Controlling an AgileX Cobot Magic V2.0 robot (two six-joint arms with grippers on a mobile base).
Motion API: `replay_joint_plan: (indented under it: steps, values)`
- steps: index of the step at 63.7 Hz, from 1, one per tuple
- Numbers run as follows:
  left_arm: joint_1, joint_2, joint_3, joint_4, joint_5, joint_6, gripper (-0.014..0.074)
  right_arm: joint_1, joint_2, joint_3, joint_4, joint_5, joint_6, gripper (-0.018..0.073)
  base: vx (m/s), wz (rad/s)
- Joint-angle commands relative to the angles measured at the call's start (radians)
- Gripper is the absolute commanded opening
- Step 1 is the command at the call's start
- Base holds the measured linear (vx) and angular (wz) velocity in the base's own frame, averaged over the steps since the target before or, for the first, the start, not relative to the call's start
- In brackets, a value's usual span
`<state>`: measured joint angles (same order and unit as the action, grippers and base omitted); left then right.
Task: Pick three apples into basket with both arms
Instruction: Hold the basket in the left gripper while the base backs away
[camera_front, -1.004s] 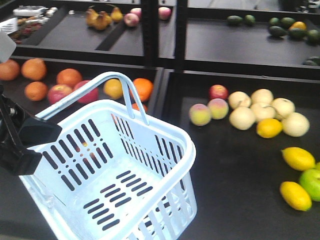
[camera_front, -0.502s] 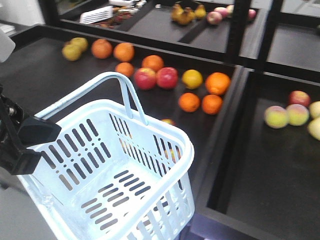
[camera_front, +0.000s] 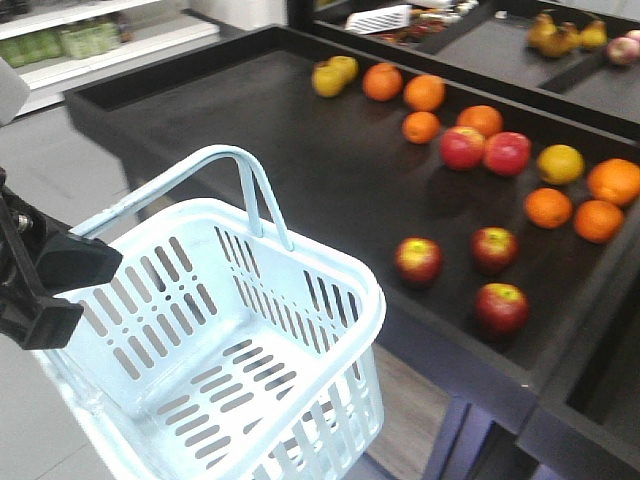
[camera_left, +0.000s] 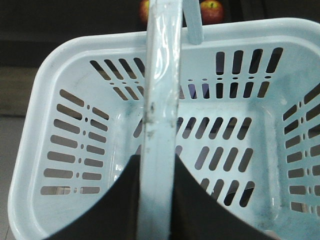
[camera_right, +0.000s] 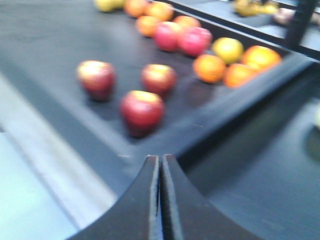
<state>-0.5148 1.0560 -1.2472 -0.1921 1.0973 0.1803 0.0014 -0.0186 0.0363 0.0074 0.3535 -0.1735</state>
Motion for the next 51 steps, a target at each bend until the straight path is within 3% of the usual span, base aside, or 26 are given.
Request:
replay_joint_plan:
  steps: [1,51]
  values:
    - [-0.002,-0.015,-0.035,-0.021,-0.074,-0.010,-0.0008,-0.001,-0.006,-0.032,-0.007,-0.072,-0.010,-0.0008,-0.16,0.61]
    - [-0.002,-0.015,-0.035,-0.021,-0.071,-0.010,-0.0008,-0.001,-0.006,-0.032,-0.007,-0.072,-0.010,-0.0008,-0.13,0.61]
